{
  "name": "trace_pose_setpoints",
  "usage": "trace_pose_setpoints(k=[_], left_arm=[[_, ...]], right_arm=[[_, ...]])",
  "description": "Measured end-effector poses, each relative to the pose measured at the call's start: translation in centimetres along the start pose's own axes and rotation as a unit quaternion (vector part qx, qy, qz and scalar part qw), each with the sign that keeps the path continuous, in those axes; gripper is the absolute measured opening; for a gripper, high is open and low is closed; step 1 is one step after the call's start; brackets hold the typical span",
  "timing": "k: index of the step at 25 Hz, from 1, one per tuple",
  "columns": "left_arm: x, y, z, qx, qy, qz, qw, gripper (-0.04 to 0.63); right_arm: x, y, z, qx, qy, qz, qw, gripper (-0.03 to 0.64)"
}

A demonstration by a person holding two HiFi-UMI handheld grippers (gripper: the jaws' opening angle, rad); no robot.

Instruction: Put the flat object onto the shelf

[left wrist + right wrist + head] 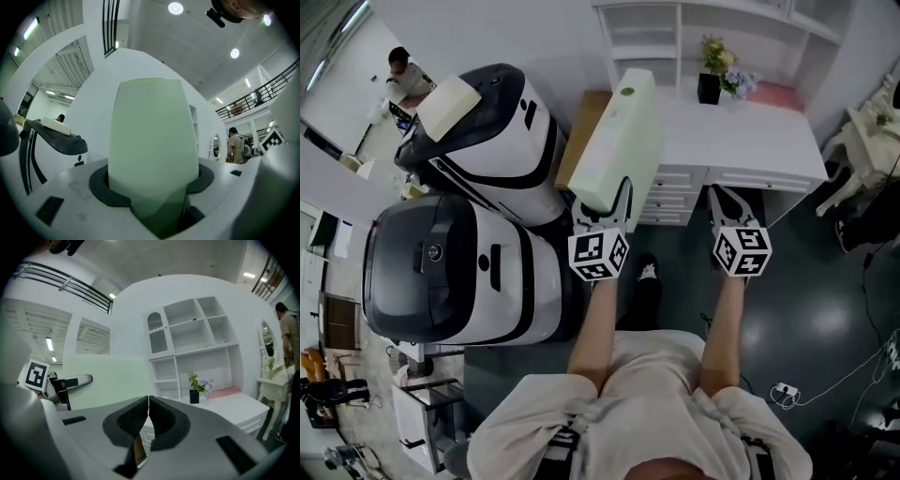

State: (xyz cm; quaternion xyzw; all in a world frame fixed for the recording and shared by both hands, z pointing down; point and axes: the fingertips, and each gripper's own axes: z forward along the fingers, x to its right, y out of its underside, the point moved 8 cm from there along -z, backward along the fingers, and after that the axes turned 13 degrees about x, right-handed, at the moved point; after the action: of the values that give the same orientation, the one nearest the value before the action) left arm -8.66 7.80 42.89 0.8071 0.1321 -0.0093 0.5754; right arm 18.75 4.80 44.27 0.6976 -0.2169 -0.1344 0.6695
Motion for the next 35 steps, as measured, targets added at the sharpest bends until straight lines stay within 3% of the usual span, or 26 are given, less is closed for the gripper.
trace_pose_setpoints(k=[7, 13, 20, 29, 35], left_arm=[[-1.0, 2.9, 5.4, 0.0, -0.016, -0.034, 0.9993, 0.279], [-2.4, 3.9, 10.4, -0.004, -0.014, -0.04, 0.9991, 0.279], [-5.6, 3.7, 15.8, 0.019, -0.03, -0.063, 0.9974, 0.279], [-8.7, 6.5, 21.1, 0.021, -0.046, -0.135, 0.9896, 0.279], [-10.3, 8.6, 25.2, 0.008, -0.034, -0.134, 0.9904, 0.279]], right_arm=[[3.3, 0.2, 4.3, -0.02, 0.003, 0.0, 1.0, 0.069], [6.3, -0.7, 9.4, -0.028, 0.018, -0.005, 0.999, 0.069], [6.0, -2.4, 16.3, -0.027, -0.008, -0.036, 0.999, 0.069], [6.7, -2.2, 22.8, -0.043, -0.021, -0.06, 0.997, 0.069], [7.5, -1.7, 27.2, -0.043, -0.018, -0.062, 0.997, 0.069]])
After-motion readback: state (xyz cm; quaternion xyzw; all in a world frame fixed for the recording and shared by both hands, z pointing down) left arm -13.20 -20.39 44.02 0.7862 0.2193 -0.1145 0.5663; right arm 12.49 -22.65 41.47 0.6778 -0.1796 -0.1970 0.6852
